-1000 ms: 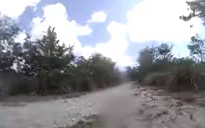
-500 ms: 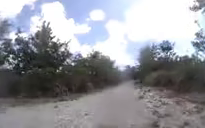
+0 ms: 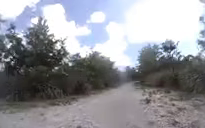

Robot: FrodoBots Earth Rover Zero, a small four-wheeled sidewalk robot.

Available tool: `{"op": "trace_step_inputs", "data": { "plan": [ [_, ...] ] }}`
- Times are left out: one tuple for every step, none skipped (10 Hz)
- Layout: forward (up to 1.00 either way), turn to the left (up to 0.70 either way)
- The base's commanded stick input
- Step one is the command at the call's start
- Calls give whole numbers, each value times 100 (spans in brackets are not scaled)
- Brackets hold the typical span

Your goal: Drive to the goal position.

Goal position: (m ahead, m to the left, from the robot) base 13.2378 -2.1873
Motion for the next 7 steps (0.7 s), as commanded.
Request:
{"op": "trace_step_inputs", "data": {
  "plan": [
    [85, 0],
    [85, -21],
    [85, -34],
    [85, -33],
    [85, 0],
    [85, 0],
    [85, 0]
  ]
}}
